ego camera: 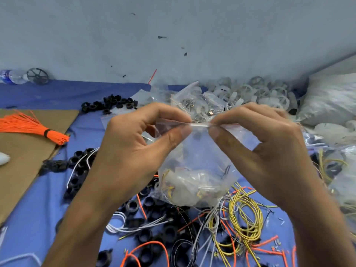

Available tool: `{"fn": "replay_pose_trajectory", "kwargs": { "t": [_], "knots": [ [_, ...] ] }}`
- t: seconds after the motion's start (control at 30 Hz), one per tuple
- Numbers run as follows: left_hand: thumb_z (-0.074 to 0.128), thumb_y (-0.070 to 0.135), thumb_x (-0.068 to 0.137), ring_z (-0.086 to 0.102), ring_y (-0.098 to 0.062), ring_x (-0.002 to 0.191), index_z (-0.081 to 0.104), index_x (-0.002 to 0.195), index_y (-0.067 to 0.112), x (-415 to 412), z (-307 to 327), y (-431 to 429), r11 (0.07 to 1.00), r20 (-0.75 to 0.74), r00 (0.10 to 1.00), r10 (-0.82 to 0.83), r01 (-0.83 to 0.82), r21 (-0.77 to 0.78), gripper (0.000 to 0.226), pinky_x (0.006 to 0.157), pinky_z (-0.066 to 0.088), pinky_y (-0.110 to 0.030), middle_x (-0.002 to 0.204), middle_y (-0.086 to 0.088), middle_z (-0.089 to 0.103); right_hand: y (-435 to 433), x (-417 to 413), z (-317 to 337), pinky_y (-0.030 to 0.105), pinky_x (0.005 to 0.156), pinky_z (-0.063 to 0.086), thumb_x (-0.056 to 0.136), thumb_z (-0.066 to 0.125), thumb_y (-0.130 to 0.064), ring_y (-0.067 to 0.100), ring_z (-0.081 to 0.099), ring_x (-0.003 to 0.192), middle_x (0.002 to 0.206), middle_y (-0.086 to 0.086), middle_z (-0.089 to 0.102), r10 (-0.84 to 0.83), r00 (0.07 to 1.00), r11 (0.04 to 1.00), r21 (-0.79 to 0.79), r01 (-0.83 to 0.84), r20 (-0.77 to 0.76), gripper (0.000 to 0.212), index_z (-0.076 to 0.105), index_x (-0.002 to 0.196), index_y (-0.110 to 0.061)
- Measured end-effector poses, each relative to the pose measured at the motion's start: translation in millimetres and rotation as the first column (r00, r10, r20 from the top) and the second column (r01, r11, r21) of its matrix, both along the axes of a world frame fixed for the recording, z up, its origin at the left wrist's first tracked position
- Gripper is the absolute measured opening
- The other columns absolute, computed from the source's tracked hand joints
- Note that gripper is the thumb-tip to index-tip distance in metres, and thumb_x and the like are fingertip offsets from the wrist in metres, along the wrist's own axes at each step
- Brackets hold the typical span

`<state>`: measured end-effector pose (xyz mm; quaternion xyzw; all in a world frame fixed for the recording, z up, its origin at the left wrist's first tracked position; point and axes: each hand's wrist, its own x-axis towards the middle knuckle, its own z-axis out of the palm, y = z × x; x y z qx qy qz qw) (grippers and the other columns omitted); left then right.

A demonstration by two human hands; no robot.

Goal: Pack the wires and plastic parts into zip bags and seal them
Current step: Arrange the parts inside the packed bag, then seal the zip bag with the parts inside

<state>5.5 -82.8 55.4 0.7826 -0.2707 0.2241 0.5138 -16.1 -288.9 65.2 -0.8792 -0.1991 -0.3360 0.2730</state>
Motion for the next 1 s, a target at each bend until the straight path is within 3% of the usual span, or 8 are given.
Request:
{"fn": "replay_pose_trajectory", "kwargs": {
  "t": [0.23, 0.3, 0.4, 0.5, 0.6, 0.73, 0.9, 1.0],
  "knots": [
    [0.074, 0.033, 0.086, 0.060, -0.007, 0.074, 0.070, 0.093, 0.039, 4, -2, 3, 0.999, 0.005, 0.999, 0.044, -0.044, -0.010, 0.010, 0.072, 0.048, -0.015, 0.086, 0.016, 0.070, -5, 3, -3, 0.045, 0.085, 0.045, 0.090, 0.065, -0.025, 0.012, 0.063, 0.085, 0.088, -0.014, 0.067, -0.006, 1.000, 1.000, 0.019, 0.006, 0.020, 0.006, 0.070, 0.091, -0.022],
    [0.074, 0.034, 0.087, 0.061, -0.008, 0.075, 0.070, 0.093, 0.039, 4, -3, 5, 0.998, 0.010, 0.998, 0.058, -0.058, -0.004, 0.009, 0.072, 0.048, -0.016, 0.086, 0.016, 0.070, -6, 4, -4, 0.037, 0.079, 0.047, 0.090, 0.066, -0.024, 0.012, 0.064, 0.087, 0.089, -0.013, 0.068, 0.011, 1.000, 0.999, 0.047, -0.012, 0.006, 0.007, 0.071, 0.093, -0.021],
    [0.074, 0.036, 0.088, 0.062, -0.011, 0.077, 0.070, 0.094, 0.040, 5, -4, 8, 0.997, 0.001, 0.997, 0.077, -0.077, -0.009, 0.008, 0.071, 0.051, -0.020, 0.088, 0.014, 0.071, -9, 6, -4, 0.014, 0.074, 0.039, 0.090, 0.066, -0.024, 0.009, 0.065, 0.090, 0.091, -0.014, 0.068, 0.007, 1.000, 0.997, 0.081, -0.005, -0.021, 0.008, 0.071, 0.095, -0.020],
    [0.073, 0.037, 0.088, 0.062, -0.011, 0.077, 0.070, 0.095, 0.041, 6, -5, 10, 0.997, 0.005, 0.997, 0.082, -0.082, 0.002, 0.008, 0.071, 0.051, -0.020, 0.089, 0.012, 0.070, -11, 7, -5, 0.007, 0.071, 0.035, 0.091, 0.066, -0.022, 0.007, 0.065, 0.091, 0.091, -0.015, 0.067, 0.004, 1.000, 0.998, 0.070, -0.002, -0.020, 0.006, 0.070, 0.094, -0.020],
    [0.073, 0.037, 0.088, 0.062, -0.010, 0.077, 0.070, 0.094, 0.041, 7, -5, 10, 0.996, 0.005, 0.996, 0.091, -0.091, 0.003, 0.008, 0.070, 0.051, -0.022, 0.089, 0.013, 0.070, -14, 8, -6, 0.006, 0.073, 0.036, 0.091, 0.068, -0.022, 0.003, 0.063, 0.092, 0.092, -0.017, 0.067, 0.025, 0.999, 0.997, 0.074, -0.024, -0.024, 0.005, 0.070, 0.096, -0.022],
    [0.072, 0.038, 0.087, 0.063, -0.015, 0.078, 0.069, 0.094, 0.041, 9, -5, 15, 0.993, -0.009, 0.994, 0.112, -0.113, -0.027, 0.008, 0.072, 0.051, -0.029, 0.091, 0.012, 0.071, -24, 11, -7, 0.017, 0.079, 0.044, 0.091, 0.067, -0.024, 0.001, 0.060, 0.087, 0.091, -0.013, 0.065, -0.004, 1.000, 0.997, 0.074, 0.003, 0.003, 0.005, 0.068, 0.096, -0.021],
    [0.072, 0.038, 0.087, 0.061, -0.014, 0.075, 0.069, 0.094, 0.040, 11, -7, 16, 0.993, -0.006, 0.993, 0.118, -0.118, -0.015, 0.007, 0.069, 0.050, -0.028, 0.090, 0.014, 0.071, -25, 15, -10, 0.011, 0.077, 0.042, 0.092, 0.070, -0.019, -0.006, 0.058, 0.084, 0.088, -0.015, 0.062, -0.015, 1.000, 0.997, 0.080, 0.013, 0.023, 0.003, 0.069, 0.094, -0.019],
    [0.072, 0.038, 0.088, 0.061, -0.016, 0.075, 0.068, 0.092, 0.040, 13, -7, 19, 0.989, -0.005, 0.989, 0.145, -0.145, -0.021, 0.006, 0.069, 0.050, -0.027, 0.090, 0.014, 0.071, -29, 17, -10, 0.015, 0.073, 0.045, 0.091, 0.069, -0.021, -0.005, 0.059, 0.081, 0.091, -0.018, 0.064, -0.011, 1.000, 0.994, 0.113, 0.011, 0.004, 0.004, 0.069, 0.095, -0.020]
  ]
}}
